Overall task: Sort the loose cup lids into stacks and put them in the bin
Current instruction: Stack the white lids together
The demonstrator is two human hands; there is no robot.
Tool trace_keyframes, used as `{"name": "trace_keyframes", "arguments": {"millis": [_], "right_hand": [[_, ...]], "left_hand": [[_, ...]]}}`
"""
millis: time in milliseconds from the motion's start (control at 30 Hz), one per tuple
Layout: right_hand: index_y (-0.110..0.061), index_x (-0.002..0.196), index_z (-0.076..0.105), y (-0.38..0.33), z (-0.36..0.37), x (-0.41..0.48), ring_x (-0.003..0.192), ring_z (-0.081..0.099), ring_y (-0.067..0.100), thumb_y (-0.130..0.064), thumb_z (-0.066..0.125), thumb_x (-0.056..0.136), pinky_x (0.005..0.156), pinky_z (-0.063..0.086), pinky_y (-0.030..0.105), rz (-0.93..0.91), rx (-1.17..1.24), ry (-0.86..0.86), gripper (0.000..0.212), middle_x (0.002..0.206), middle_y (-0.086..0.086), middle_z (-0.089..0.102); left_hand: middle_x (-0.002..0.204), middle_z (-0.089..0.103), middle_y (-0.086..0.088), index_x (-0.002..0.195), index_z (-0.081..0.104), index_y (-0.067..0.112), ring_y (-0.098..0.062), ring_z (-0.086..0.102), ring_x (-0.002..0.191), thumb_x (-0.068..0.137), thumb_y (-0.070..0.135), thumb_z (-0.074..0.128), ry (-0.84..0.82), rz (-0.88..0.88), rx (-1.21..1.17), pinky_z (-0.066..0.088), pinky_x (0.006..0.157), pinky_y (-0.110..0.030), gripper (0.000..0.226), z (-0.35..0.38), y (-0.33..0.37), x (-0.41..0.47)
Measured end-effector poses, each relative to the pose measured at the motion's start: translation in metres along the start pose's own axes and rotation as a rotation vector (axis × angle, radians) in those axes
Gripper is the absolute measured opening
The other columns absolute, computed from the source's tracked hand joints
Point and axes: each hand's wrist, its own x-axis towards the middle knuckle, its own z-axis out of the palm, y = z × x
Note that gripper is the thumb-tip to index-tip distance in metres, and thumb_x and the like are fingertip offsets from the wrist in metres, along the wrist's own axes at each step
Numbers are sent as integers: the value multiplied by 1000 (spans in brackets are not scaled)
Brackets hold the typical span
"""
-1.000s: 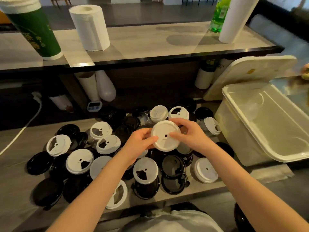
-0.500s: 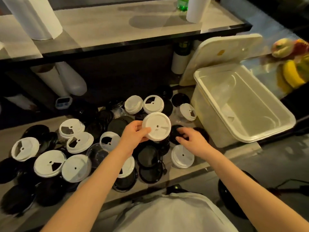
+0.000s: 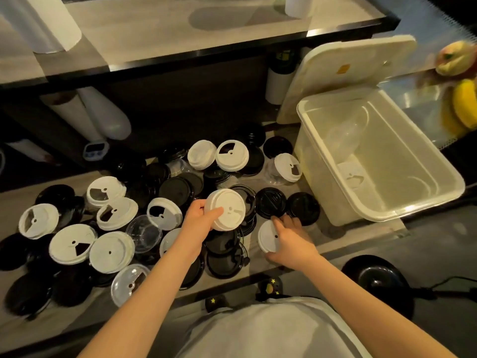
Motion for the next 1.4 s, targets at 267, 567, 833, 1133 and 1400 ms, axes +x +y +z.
{"name": "trace_keyframes", "arguments": {"millis": [267,567,833,1133,1400], "right_hand": [[-19,145,25,1,-34,-6,123,36,19,-42,75,70,101,36,31,-202,426,170,93,133,0,34],[-25,137,32,-47,-74,6,118,35,-4,-46,74,63,94,27,2,-458,717,214,88,131,-11,37],[-20,144,32,-64,-85,16,133,32,9,-58,68,65,109,27,25,-620,574,240,95,144,-6,36],[-39,142,29,-63,-91,30,130,39,5,-54,64,78,106,36,26,-607,789,23,74,141,-10,41],[-24,125,54,-113,-78,50,110,59,13,-34,49,94,93,47,31,-533,845,-205,33,117,-2,63]], "left_hand": [[116,57,-9,108,50,16,-24,55,109,91,16,57,-7,-54,-118,44,99,-41,18,12,5,-7],[112,61,-9,119,52,9,-20,59,98,97,20,45,-65,-91,-468,48,71,-30,25,17,22,-25],[110,66,-7,117,57,12,-19,62,101,97,31,41,-125,5,-474,51,77,-30,32,8,32,-36],[111,59,-12,111,49,10,-23,59,99,92,9,48,-33,18,-526,50,74,-32,19,-11,30,-38],[106,59,-12,106,51,12,-22,59,94,93,4,44,59,10,-617,50,70,-30,17,-52,7,-43]]}}
